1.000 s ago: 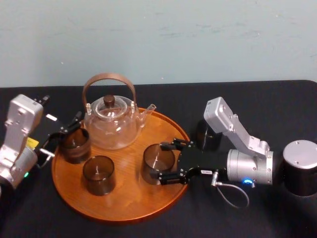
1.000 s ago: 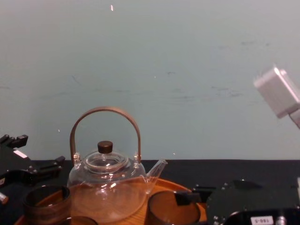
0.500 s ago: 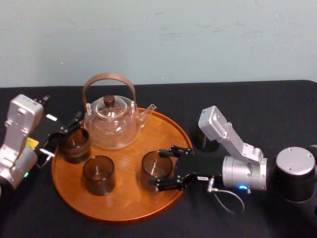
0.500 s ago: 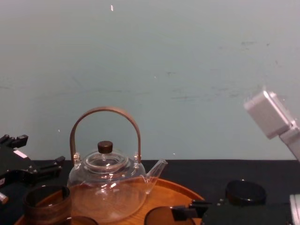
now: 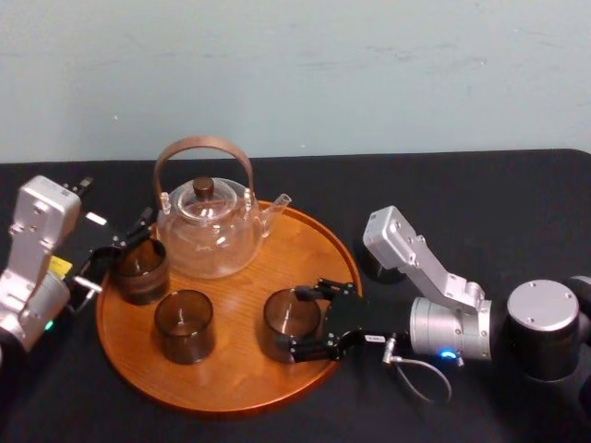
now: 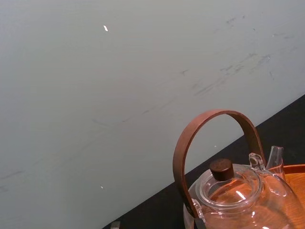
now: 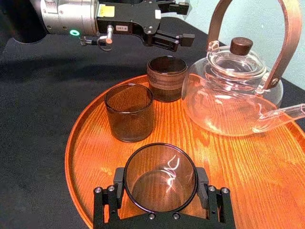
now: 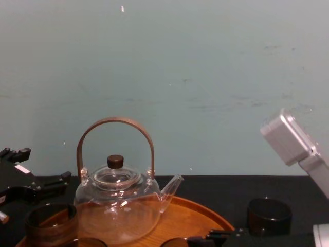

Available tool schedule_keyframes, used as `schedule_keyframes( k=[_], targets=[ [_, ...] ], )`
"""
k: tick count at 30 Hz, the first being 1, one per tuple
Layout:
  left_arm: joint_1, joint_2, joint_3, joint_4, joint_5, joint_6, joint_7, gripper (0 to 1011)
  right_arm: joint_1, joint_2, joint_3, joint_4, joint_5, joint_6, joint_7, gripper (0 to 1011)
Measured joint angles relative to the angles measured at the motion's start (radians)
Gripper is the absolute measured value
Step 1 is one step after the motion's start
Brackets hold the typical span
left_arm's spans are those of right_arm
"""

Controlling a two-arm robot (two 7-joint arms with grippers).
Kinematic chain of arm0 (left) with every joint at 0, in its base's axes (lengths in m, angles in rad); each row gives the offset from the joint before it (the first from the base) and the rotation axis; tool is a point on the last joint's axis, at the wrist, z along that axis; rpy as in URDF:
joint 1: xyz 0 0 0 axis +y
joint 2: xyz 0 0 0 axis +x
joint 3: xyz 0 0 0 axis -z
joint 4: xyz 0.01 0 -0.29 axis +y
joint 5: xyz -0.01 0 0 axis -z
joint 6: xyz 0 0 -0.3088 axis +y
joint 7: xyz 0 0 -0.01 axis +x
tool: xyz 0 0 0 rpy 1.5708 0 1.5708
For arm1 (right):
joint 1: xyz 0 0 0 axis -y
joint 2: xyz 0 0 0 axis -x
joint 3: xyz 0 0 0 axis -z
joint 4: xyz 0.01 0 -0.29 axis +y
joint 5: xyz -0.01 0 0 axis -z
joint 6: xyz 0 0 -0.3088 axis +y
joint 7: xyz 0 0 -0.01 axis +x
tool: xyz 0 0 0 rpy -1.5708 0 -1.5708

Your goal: Pick up the glass from the table and place it on the tray.

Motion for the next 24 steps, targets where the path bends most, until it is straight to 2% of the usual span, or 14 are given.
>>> schedule_keyframes(
  k=[15, 20, 24],
  targets=[
    [0.000, 0.000, 0.000, 0.000, 0.000, 0.000, 0.000, 1001, -0.002, -0.001, 0.000, 0.000, -0.014, 0.003, -0.010, 905],
    [0.000, 0.000, 0.000, 0.000, 0.000, 0.000, 0.000, 1002, -0.002, -0.001, 0.000, 0.001, -0.013, 0.003, -0.010, 996],
    [0.000, 0.000, 0.000, 0.000, 0.000, 0.000, 0.000, 1002, -0.002, -0.001, 0.000, 0.001, -0.012, 0.003, -0.009, 1002]
  ],
)
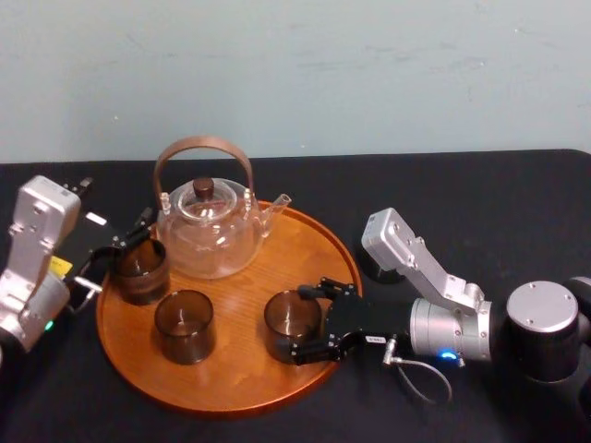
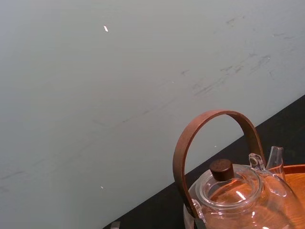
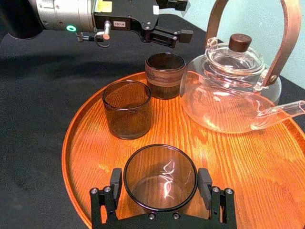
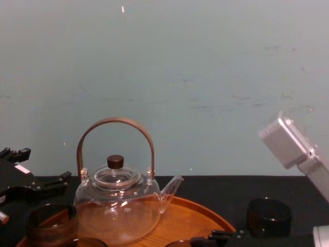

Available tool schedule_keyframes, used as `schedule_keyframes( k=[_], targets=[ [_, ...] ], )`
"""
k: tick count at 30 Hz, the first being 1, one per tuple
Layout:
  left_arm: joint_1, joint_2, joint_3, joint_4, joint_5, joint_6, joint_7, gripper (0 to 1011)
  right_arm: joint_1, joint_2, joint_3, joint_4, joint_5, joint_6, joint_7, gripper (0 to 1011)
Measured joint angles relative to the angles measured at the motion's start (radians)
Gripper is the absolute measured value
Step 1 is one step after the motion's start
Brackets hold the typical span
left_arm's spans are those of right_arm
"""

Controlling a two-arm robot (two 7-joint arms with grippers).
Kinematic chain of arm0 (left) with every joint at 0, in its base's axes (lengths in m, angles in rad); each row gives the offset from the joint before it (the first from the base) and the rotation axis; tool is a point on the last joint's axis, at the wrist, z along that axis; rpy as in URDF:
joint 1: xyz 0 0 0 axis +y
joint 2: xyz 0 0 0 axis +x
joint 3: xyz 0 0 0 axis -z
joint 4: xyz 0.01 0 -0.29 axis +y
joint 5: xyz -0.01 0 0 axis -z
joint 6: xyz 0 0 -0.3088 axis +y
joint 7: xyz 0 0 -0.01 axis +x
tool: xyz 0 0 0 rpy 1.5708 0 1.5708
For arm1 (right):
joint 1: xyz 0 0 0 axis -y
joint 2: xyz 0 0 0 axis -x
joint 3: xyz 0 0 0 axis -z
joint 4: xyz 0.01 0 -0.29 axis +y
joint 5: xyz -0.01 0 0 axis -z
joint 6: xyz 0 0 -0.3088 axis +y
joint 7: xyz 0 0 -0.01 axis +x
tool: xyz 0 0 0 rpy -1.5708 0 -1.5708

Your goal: Pick up the glass from the table and place it on the tray.

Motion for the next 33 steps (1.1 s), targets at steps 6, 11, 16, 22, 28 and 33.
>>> schedule_keyframes(
  k=[6, 11, 16, 22, 28, 33],
  targets=[
    [0.000, 0.000, 0.000, 0.000, 0.000, 0.000, 0.000, 1001, 0.000, 0.000, 0.000, 0.000, 0.001, 0.000, 0.001, 1002],
    [0.000, 0.000, 0.000, 0.000, 0.000, 0.000, 0.000, 1001, 0.000, 0.000, 0.000, 0.000, 0.002, 0.000, 0.001, 1002],
    [0.000, 0.000, 0.000, 0.000, 0.000, 0.000, 0.000, 1001, 0.000, 0.000, 0.000, 0.000, 0.002, 0.000, 0.001, 1003],
    [0.000, 0.000, 0.000, 0.000, 0.000, 0.000, 0.000, 1001, -0.020, 0.023, 0.019, -0.028, 0.024, -0.001, 0.014, 1002],
    [0.000, 0.000, 0.000, 0.000, 0.000, 0.000, 0.000, 1001, -0.050, 0.056, 0.042, -0.068, 0.043, 0.004, 0.008, 1002],
    [0.000, 0.000, 0.000, 0.000, 0.000, 0.000, 0.000, 1001, -0.087, 0.098, 0.069, -0.113, 0.062, 0.012, -0.006, 1002]
  ],
)
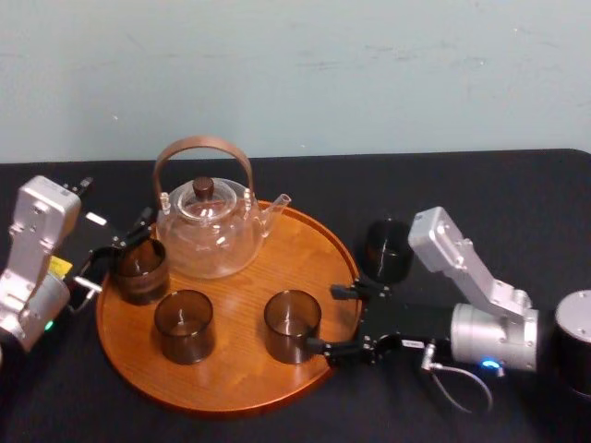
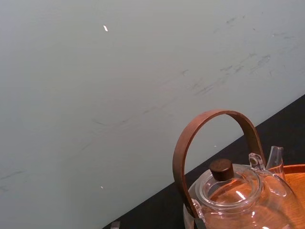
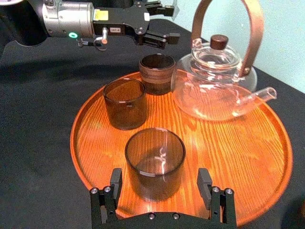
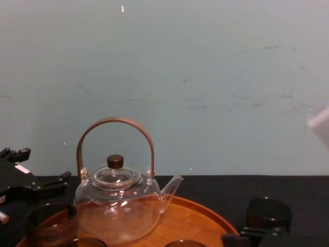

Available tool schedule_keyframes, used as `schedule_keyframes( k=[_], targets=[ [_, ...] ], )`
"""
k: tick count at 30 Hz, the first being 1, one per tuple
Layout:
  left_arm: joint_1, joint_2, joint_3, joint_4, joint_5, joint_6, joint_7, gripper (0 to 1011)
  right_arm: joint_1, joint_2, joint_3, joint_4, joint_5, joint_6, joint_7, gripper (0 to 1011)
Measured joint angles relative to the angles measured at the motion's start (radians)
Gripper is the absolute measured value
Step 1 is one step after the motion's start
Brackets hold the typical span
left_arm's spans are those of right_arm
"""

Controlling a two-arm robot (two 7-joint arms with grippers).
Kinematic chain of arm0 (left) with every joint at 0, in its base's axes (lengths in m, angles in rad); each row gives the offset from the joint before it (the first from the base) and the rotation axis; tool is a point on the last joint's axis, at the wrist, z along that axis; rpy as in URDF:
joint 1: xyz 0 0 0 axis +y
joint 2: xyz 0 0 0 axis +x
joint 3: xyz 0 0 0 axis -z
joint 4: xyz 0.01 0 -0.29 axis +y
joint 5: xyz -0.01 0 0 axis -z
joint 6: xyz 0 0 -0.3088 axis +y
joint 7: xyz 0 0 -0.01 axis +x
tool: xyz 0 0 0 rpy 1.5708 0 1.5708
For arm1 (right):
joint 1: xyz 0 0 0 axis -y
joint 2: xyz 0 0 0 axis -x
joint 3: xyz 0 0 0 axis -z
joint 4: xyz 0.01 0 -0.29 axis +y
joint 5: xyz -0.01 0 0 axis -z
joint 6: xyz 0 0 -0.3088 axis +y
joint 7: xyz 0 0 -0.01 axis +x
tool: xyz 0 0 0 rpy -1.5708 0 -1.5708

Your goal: Pick up the glass from the table and place it on the tray.

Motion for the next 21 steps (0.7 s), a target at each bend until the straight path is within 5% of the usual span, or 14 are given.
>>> schedule_keyframes(
  k=[11, 21],
  targets=[
    [0.000, 0.000, 0.000, 0.000, 0.000, 0.000, 0.000, 1001, -0.090, 0.113, 0.065, -0.106, 0.050, -0.013, 0.001, 1002],
    [0.000, 0.000, 0.000, 0.000, 0.000, 0.000, 0.000, 1001, -0.138, 0.144, 0.131, -0.131, 0.079, -0.021, -0.056, 1002]
  ],
)
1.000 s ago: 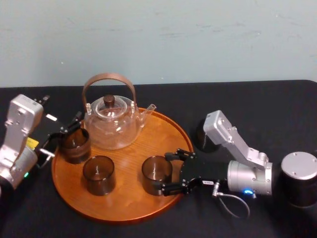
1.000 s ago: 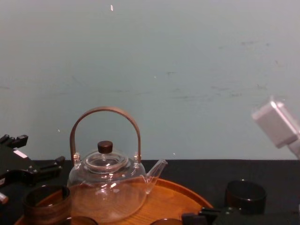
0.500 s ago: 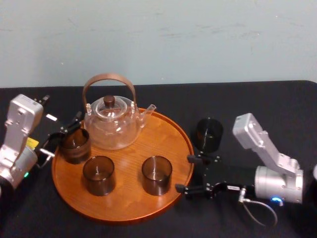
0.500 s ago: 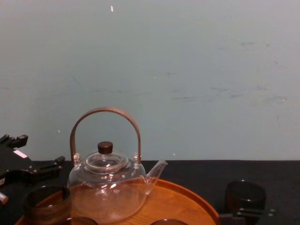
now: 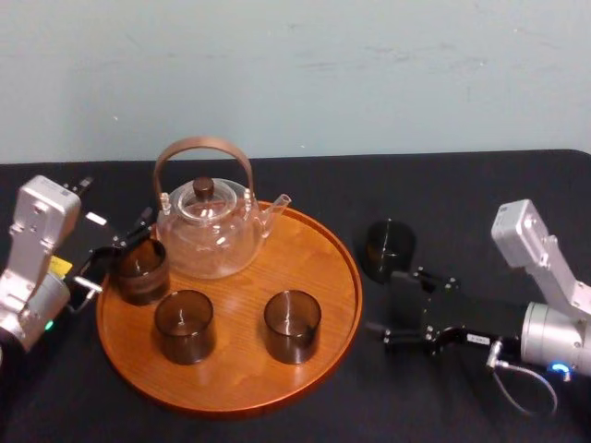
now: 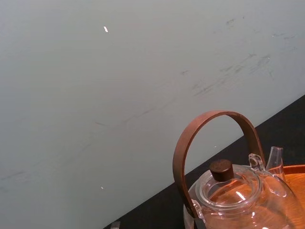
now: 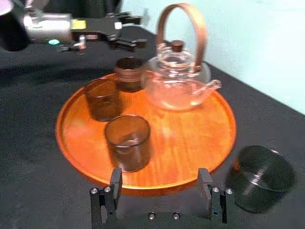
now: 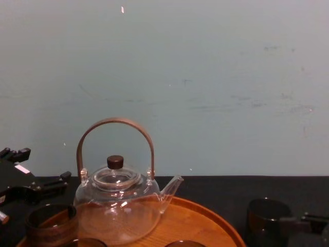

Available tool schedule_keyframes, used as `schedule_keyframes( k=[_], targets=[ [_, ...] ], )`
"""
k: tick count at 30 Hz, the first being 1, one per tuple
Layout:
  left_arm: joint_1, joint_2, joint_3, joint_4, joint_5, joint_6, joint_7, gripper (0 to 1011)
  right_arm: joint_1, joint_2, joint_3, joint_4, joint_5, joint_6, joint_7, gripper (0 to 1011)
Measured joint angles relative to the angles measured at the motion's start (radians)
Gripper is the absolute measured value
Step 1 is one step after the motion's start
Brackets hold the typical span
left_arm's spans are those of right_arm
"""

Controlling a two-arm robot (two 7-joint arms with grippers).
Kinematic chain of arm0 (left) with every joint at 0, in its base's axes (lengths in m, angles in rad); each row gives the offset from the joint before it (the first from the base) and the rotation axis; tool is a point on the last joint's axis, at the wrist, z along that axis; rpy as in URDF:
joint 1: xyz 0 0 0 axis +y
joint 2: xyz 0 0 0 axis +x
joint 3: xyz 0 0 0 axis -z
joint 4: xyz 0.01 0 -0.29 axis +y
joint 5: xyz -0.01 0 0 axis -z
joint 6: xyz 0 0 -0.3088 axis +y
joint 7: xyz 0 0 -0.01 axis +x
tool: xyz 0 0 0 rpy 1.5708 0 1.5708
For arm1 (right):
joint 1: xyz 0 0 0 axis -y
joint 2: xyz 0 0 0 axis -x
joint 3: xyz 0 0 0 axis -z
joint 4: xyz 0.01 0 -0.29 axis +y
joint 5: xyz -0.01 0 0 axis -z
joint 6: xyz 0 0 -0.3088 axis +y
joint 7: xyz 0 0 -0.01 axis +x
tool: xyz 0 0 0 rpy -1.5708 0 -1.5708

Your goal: Pick up the glass from the table and place it on the tray.

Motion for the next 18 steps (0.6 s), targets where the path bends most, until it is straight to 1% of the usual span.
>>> schedule_keyframes(
  k=[3, 6, 7, 14, 18],
  targets=[
    [0.000, 0.000, 0.000, 0.000, 0.000, 0.000, 0.000, 1001, -0.006, -0.005, 0.016, 0.003, 0.005, 0.006, -0.024, 1002],
    [0.000, 0.000, 0.000, 0.000, 0.000, 0.000, 0.000, 1001, -0.011, -0.017, 0.039, 0.010, 0.007, 0.023, -0.062, 1002],
    [0.000, 0.000, 0.000, 0.000, 0.000, 0.000, 0.000, 1001, -0.011, -0.017, 0.039, 0.010, 0.007, 0.023, -0.062, 1002],
    [0.000, 0.000, 0.000, 0.000, 0.000, 0.000, 0.000, 1001, -0.015, -0.046, 0.080, 0.028, 0.007, 0.072, -0.140, 1002],
    [0.000, 0.000, 0.000, 0.000, 0.000, 0.000, 0.000, 1001, -0.012, -0.060, 0.095, 0.039, 0.004, 0.097, -0.168, 1002]
  ],
)
